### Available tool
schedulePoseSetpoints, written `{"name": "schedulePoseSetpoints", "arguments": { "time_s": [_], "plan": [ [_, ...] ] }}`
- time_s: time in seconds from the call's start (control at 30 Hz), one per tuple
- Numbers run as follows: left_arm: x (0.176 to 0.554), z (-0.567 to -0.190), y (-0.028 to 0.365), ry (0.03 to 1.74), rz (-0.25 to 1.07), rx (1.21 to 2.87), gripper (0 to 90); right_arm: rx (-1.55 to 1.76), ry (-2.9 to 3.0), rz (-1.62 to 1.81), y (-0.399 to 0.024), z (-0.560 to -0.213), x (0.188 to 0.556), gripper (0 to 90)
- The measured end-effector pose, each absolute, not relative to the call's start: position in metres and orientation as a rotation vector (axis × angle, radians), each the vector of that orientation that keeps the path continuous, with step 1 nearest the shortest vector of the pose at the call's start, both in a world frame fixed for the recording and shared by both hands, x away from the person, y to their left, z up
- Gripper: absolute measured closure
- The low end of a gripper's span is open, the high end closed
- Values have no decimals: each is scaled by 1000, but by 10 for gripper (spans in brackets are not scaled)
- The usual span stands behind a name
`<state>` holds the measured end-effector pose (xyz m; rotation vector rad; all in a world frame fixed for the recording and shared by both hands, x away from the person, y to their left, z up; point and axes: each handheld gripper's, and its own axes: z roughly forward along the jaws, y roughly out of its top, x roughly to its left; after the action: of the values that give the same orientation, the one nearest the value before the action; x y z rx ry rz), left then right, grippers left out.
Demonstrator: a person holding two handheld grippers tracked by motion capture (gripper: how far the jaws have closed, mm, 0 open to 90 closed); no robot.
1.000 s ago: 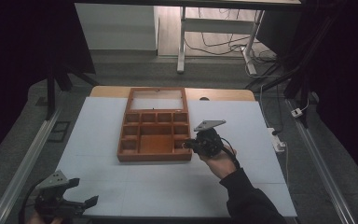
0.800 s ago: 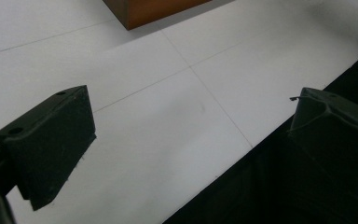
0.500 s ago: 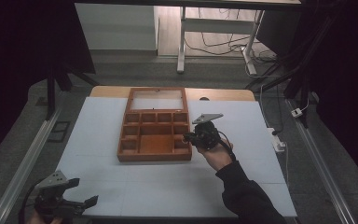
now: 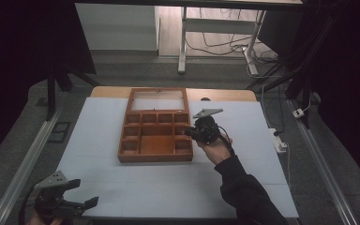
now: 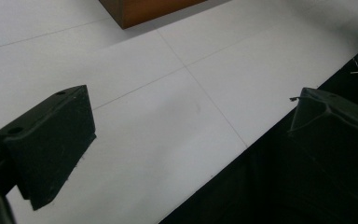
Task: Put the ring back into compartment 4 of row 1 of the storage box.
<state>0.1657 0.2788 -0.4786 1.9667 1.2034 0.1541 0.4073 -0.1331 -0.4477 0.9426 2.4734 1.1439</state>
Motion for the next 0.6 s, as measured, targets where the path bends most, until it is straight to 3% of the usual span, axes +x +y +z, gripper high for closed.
{"name": "schedulePoseSetpoints", "arguments": {
  "time_s": [0.6],
  "plan": [
    [166,-479,279,1203,140,1966,4,971,2436,1147,-129,-450,436,840]
  ]
}}
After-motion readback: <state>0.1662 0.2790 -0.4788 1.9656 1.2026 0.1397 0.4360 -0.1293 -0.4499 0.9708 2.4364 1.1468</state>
